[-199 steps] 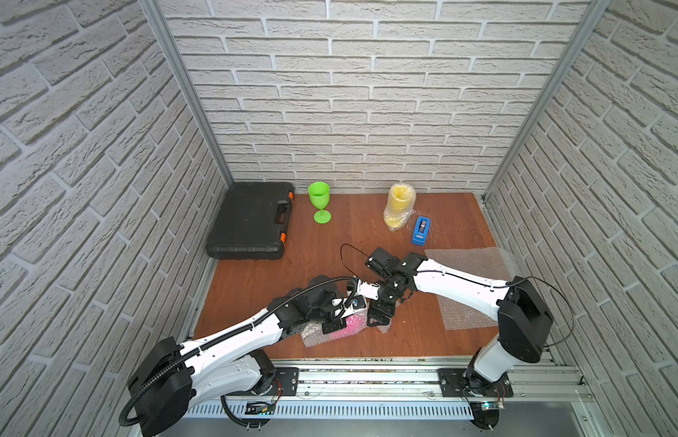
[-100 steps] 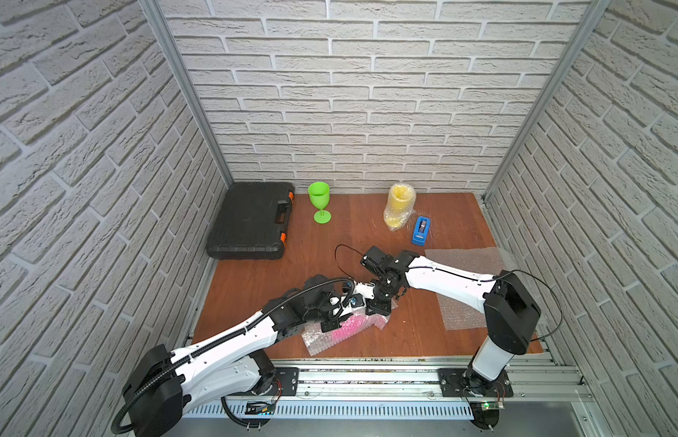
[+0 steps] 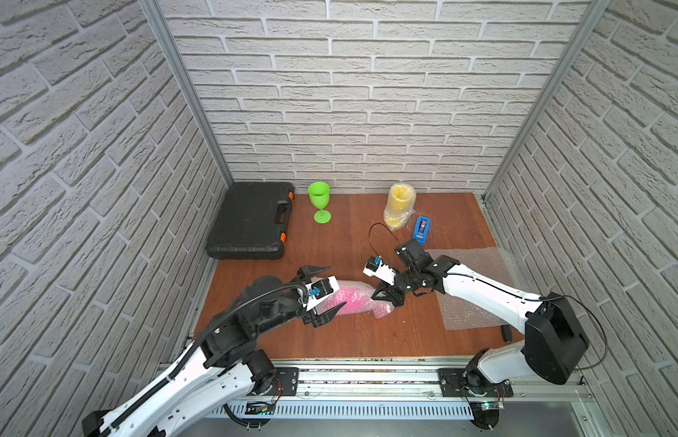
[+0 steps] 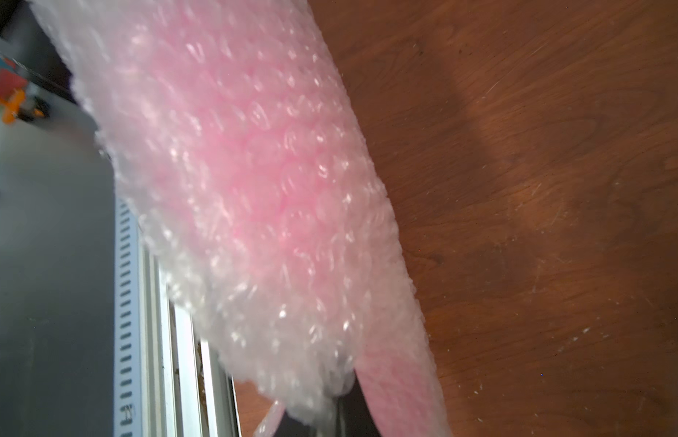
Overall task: Wrap wine glasses in bubble wrap
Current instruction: Pick up the bubble wrap from the center of the board, then wrap the wine glass in bubble wrap.
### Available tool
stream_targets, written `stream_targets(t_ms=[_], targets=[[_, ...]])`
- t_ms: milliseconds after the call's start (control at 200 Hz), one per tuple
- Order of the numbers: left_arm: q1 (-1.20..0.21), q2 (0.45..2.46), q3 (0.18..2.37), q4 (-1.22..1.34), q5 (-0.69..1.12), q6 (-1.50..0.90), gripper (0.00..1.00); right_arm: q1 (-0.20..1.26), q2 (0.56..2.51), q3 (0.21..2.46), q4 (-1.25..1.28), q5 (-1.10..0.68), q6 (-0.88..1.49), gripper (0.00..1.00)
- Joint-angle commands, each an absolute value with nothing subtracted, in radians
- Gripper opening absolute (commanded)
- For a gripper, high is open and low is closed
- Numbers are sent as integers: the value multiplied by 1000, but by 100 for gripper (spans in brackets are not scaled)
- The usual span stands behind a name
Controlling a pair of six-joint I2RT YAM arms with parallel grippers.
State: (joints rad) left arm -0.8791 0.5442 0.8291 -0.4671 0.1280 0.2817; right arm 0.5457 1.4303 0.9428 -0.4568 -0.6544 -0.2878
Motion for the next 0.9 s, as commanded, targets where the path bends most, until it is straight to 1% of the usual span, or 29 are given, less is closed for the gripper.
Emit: stream_targets(t_ms=[0, 180, 350, 435, 565, 755, 895], targets=[[-878, 489, 873, -632, 160, 279, 94, 502, 1380, 931, -319, -860, -251, 3], [-877, 419, 928, -859, 126, 330, 96, 484, 1384, 1008, -535, -989, -409, 3], [-878, 396, 965, -956, 46, 345, 97, 481, 1388, 1039, -604, -1098, -440, 3], [-879, 397, 967, -946, 25, 353, 98, 482, 1384, 1046, -632, -1082, -456, 3], [-878, 425, 952, -862, -1, 349, 98, 486, 1380, 1045, -648, -1039, -464, 3], [-877, 510, 941, -759, 52, 327, 98, 492, 1365, 1043, -657, -1005, -459, 3], [-874, 558, 943, -733, 35, 317, 98, 496, 1361, 1039, -682, -999, -487, 3]])
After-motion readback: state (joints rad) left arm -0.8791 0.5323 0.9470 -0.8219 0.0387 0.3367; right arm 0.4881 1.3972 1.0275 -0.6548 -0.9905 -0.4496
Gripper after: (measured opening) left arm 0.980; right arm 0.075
